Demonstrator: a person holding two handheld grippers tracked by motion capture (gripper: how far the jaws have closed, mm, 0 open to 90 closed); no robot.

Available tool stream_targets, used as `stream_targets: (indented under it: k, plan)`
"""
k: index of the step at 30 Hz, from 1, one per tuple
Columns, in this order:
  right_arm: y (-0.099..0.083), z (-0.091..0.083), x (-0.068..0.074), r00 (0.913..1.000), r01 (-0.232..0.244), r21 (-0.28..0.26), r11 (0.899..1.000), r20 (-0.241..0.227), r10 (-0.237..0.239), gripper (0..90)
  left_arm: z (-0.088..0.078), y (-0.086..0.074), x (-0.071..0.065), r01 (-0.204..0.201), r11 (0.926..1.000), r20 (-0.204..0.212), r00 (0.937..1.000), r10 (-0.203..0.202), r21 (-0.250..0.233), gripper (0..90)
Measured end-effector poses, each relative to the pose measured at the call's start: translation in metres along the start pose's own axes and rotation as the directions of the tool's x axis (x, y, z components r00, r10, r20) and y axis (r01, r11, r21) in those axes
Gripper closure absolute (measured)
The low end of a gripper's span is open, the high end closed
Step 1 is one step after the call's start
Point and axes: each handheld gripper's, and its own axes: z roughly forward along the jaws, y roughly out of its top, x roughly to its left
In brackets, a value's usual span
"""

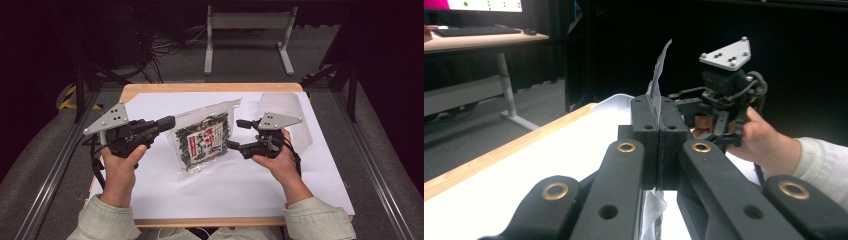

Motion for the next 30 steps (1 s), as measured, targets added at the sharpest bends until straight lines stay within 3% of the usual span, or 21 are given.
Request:
stream_targets:
  k: [14,23,30]
  plan:
    - [0.000,0.023,0.007,0.9953,0.027,0.019,0.999,-0.093,-0.025,18.2,0.005,0.000,-0.007,-0.021,0.9998,0.027,0.9994,0.021,-0.003,90.0]
    - [-0.002,0.037,0.008,0.9879,0.019,-0.006,1.000,-0.154,-0.020,18.2,0.006,0.001,-0.009,-0.028,0.9995,0.036,0.9989,0.029,-0.017,90.0]
    - [-0.002,0.040,0.009,0.9832,0.018,-0.016,1.000,-0.182,-0.020,27.7,0.005,0.001,-0.011,-0.025,0.9994,0.040,0.9989,0.025,-0.023,90.0]
